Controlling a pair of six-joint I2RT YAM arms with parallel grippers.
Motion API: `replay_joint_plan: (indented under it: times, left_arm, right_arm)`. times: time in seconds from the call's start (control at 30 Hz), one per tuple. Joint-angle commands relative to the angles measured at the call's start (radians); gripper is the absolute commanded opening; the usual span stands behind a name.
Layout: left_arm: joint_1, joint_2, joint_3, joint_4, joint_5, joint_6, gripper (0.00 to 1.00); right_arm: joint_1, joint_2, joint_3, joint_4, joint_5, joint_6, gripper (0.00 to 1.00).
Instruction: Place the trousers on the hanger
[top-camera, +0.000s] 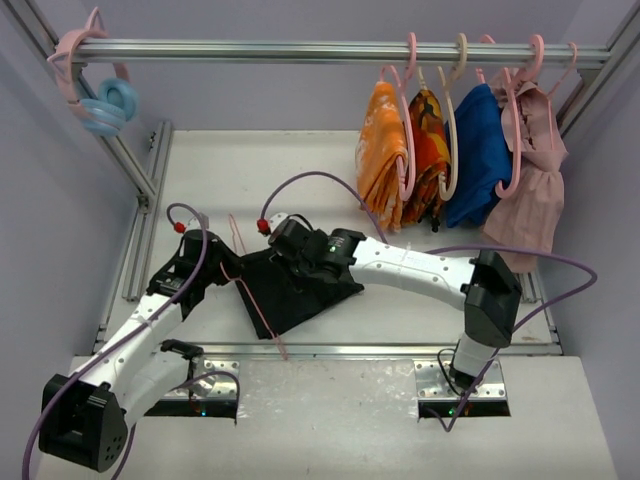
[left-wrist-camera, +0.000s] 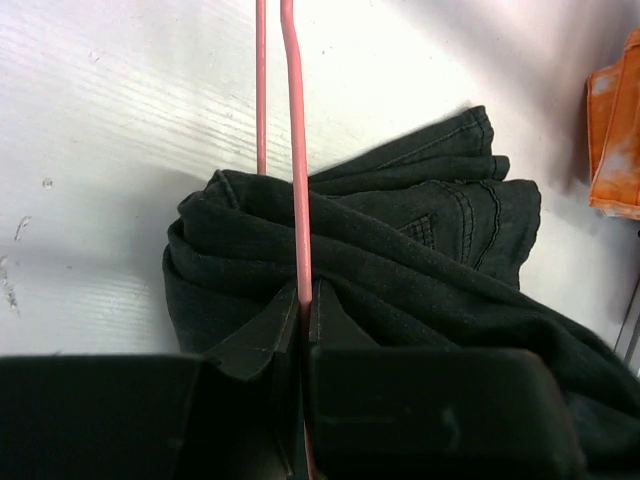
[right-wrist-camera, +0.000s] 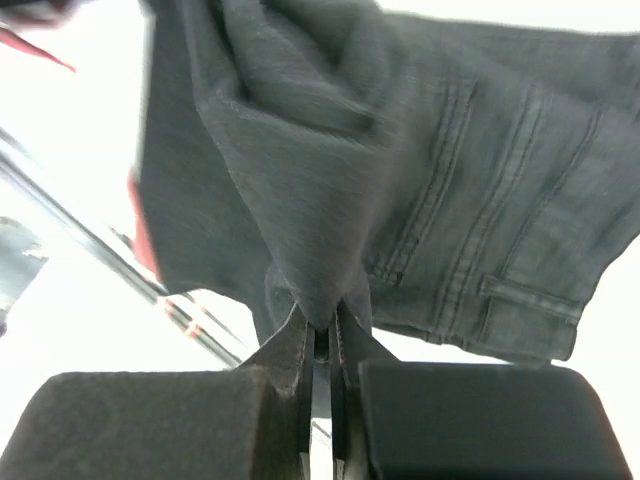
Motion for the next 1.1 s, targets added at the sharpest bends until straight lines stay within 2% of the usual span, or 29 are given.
replay_joint_plan:
  times: [0.0,0.2,0.43,0.6,0.73,0.8,1.07]
  left_arm:
    - [-0.001,0.023,-0.072,0.031,0.068,0.064,0.00]
    - [-0.001,0.071,-0.073,0.040,0.057,0.069,0.00]
    - [-0.001,0.126,-0.085,0.080,0.059,0.082,0.00]
    - [-0.001,0.160,-0.101,0.106,0.056,0.090,0.00]
    - [-0.001,0.169,-0.103,0.110,0.044,0.093,0.00]
    - [-0.001,0.162,-0.096,0.100,0.032,0.093,0.00]
    - [-0.001,0.084,-0.080,0.025,-0.065,0.045,0.00]
  right_arm:
    - [-0.008,-0.038,0.227,-0.053,0.028,-0.064,0.00]
    - [-0.039,-0.061,0.332,-0.184,0.161,-0.128,0.00]
    - [-0.220,-0.156,0.112,-0.139,0.271,-0.149,0.00]
    - [-0.344,-0.159,0.045,-0.086,0.354,-0.227,0.00]
    - [-0.396,-0.112,-0.026,0.011,0.396,-0.306,0.00]
    - [-0.410,-0.059,-0.080,0.034,0.487,-0.321,0.00]
    - [-0.417,0.124,-0.228,0.109,0.653,-0.242,0.00]
